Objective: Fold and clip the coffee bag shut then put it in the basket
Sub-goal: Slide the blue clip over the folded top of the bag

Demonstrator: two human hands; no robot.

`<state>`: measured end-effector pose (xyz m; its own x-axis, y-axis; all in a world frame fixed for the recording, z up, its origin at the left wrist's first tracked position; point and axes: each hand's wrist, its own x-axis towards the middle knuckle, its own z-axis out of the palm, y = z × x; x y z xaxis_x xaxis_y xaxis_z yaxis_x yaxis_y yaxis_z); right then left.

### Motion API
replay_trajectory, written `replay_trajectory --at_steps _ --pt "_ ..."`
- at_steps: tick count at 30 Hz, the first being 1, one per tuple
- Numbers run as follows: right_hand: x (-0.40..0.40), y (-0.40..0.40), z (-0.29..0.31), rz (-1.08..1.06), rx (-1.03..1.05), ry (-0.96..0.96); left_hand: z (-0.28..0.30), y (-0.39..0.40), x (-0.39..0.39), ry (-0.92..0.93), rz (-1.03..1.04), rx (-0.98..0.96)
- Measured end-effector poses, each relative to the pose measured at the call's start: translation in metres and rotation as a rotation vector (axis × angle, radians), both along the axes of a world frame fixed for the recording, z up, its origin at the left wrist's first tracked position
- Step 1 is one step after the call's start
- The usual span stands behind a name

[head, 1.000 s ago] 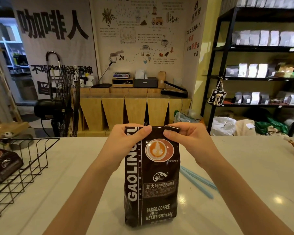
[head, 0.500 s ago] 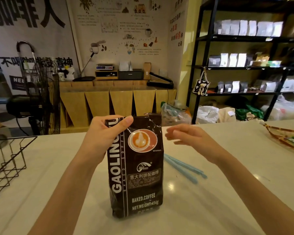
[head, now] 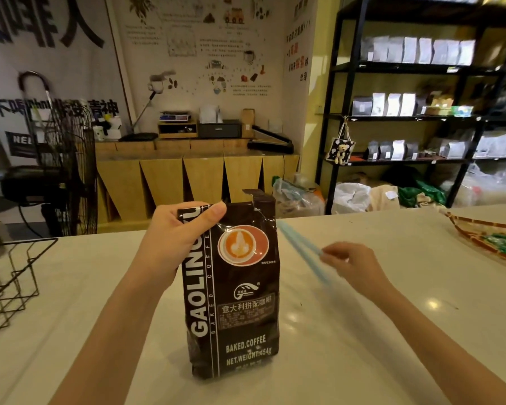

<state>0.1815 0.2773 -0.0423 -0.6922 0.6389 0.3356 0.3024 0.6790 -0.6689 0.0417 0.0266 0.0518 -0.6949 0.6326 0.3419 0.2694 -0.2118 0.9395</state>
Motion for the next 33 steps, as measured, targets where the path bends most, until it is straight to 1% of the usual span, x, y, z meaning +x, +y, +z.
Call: replay_trajectory --at_steps 2,3,5,7,8,10,13,18,22,27,33 --pt "-0.003 -0.009 0.033 0.043 -0.066 0.245 0.000 0.000 0.000 -0.001 0.003 -0.003" --pt "-0.004 -0.015 0.052 0.079 -0.078 0.337 0.001 0.000 0.000 0.001 0.004 -0.004" --pt "-0.006 -0.031 0.088 0.199 -0.110 0.468 0.001 -0.001 0.001 -0.001 0.003 -0.004" --pt "-0.008 -0.049 0.116 0.340 -0.134 0.526 0.002 -0.001 0.002 -0.007 -0.002 -0.003" --pt "-0.010 -0.056 0.127 0.396 -0.115 0.519 0.002 -0.001 0.002 -0.008 0.000 -0.008" --pt "-0.016 -0.069 0.141 0.474 -0.031 0.440 0.002 -0.001 0.003 -0.012 0.010 -0.012" --pt "-0.029 -0.079 0.147 0.523 0.086 0.315 0.003 -0.002 0.003 -0.010 0.008 -0.007" --pt "-0.043 -0.078 0.143 0.551 0.100 0.203 0.004 -0.004 0.004 -0.041 -0.011 0.017" --pt "-0.046 -0.076 0.139 0.571 0.077 0.136 0.003 -0.003 0.004 -0.017 -0.031 0.035" --pt "-0.045 -0.078 0.139 0.576 0.149 0.075 0.000 -0.005 0.002 0.012 -0.068 0.043" --pt "-0.043 -0.081 0.141 0.623 0.226 -0.012 -0.003 0.000 0.002 0.026 -0.009 0.109"
